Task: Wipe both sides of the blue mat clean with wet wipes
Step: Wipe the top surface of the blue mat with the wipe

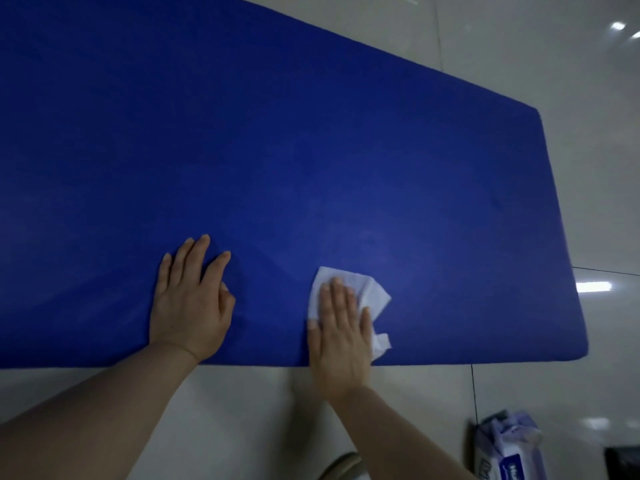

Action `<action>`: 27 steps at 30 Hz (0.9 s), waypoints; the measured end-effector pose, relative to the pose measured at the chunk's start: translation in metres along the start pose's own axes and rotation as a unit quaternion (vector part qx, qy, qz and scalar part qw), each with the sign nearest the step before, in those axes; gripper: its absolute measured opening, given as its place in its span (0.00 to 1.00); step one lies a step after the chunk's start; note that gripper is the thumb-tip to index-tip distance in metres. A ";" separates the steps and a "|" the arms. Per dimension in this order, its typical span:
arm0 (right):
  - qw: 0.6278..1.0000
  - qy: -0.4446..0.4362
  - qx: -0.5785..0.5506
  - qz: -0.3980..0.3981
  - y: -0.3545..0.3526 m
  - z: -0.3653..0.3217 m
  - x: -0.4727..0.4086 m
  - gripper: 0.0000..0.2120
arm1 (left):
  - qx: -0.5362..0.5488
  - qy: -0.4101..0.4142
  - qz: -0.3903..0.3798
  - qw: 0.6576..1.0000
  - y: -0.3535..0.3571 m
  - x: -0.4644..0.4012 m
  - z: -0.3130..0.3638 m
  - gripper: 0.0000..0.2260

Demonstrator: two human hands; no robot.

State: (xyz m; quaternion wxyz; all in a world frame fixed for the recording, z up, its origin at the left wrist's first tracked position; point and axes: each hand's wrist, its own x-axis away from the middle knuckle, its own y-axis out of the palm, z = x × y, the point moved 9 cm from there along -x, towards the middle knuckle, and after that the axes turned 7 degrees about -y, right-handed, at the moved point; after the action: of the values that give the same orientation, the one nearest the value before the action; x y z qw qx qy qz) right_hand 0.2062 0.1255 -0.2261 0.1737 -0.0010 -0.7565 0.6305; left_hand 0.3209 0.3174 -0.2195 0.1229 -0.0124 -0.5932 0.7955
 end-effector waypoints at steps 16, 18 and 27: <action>0.991 0.132 -0.023 0.015 -0.010 0.059 0.000 0.30 | 0.002 -0.005 0.009 1.000 -0.002 0.000 0.002 0.25; 0.978 0.202 -0.053 -0.008 -0.007 0.099 0.004 0.27 | 0.002 -0.006 0.008 1.000 -0.001 0.000 0.001 0.25; 0.973 0.223 -0.031 -0.046 -0.010 0.100 0.000 0.28 | 0.002 -0.010 -0.003 1.000 -0.002 0.000 0.000 0.26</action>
State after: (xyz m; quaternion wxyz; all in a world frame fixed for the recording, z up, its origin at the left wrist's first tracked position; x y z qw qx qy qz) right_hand 0.1818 0.0279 -0.2315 0.3666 -0.1116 -0.7174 0.5817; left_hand 0.3217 0.3179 -0.2174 0.1196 -0.0022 -0.5929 0.7963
